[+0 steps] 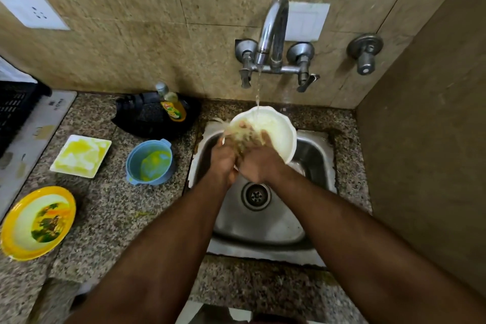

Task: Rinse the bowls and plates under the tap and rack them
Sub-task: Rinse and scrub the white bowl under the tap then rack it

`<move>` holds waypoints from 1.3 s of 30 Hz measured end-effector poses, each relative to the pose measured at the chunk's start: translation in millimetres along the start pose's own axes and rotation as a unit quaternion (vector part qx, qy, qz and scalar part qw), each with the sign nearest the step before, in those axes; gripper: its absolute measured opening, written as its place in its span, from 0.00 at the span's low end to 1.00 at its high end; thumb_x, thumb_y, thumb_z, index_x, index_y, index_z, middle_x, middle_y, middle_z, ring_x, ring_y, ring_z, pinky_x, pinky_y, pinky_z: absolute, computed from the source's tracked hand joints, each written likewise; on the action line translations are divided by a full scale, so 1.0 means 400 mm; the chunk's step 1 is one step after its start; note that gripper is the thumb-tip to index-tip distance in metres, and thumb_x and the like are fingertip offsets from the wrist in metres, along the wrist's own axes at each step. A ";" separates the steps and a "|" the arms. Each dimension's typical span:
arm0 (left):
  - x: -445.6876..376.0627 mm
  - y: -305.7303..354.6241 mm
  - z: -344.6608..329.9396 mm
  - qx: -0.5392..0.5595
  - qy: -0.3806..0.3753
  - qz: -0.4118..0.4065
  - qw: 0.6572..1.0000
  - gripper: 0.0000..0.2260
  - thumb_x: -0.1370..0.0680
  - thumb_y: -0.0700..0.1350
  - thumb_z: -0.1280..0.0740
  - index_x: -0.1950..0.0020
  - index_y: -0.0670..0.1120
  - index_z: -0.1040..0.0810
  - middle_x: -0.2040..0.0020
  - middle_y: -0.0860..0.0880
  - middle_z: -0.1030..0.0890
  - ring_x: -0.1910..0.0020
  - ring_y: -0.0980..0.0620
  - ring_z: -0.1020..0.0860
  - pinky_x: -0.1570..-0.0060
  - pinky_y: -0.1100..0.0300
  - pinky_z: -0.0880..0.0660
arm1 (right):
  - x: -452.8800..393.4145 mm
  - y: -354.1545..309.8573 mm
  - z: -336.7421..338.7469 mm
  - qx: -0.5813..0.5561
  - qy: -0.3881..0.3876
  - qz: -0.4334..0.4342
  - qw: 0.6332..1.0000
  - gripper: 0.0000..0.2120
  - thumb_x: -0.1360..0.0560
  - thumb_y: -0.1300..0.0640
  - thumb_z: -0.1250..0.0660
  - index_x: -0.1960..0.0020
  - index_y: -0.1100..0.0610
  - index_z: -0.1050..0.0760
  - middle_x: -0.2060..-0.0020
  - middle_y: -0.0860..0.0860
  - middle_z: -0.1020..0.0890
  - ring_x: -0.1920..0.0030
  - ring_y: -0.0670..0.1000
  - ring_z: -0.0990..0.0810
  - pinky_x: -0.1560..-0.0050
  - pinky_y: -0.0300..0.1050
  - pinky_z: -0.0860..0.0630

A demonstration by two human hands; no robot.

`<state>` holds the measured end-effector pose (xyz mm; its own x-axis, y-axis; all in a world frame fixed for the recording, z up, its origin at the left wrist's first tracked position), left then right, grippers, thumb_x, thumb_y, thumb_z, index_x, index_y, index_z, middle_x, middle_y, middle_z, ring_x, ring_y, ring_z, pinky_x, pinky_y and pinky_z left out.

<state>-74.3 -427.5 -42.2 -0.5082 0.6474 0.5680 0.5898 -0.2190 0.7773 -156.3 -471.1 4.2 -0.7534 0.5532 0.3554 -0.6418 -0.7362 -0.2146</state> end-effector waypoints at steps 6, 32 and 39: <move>-0.025 0.028 0.036 -0.027 0.029 -0.047 0.998 0.17 0.17 0.57 0.36 0.40 0.46 0.18 0.45 0.41 0.14 0.45 0.38 0.16 0.42 0.37 0.20 | 0.085 -0.022 -0.031 -0.055 -0.039 0.095 0.993 0.28 0.14 0.44 0.54 0.17 0.53 0.45 0.18 0.50 0.45 0.18 0.48 0.50 0.21 0.52 0.51; -0.073 -0.014 -0.015 -0.106 -0.021 0.022 0.994 0.32 0.25 0.69 0.34 0.33 0.45 0.20 0.39 0.43 0.16 0.43 0.41 0.16 0.43 0.36 0.20 | 0.135 0.267 0.116 -0.428 0.344 -0.254 0.797 0.23 0.23 0.63 0.36 0.29 0.53 0.24 0.39 0.55 0.17 0.39 0.58 0.20 0.37 0.52 0.23; -0.034 0.106 0.008 -0.178 -0.023 -0.079 0.981 0.23 0.26 0.29 0.32 0.32 0.39 0.23 0.40 0.36 0.18 0.45 0.33 0.18 0.58 0.43 0.17 | 0.065 0.266 0.047 -0.641 0.326 -0.281 0.635 0.14 0.21 0.57 0.32 0.36 0.51 0.21 0.46 0.51 0.15 0.47 0.55 0.16 0.44 0.61 0.18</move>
<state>-40.3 -443.3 -18.0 -0.5413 0.7243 0.4271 0.2452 -0.3499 0.9041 -241.4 -542.3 7.5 0.0151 0.9399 0.3412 -0.1097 0.3407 -0.9337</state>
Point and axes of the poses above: each hand's wrist, its own x-axis away from the middle knuckle, its own z-axis out of the back of the hand, y = z × x, the point moved 7 cm from there along -x, towards the middle knuckle
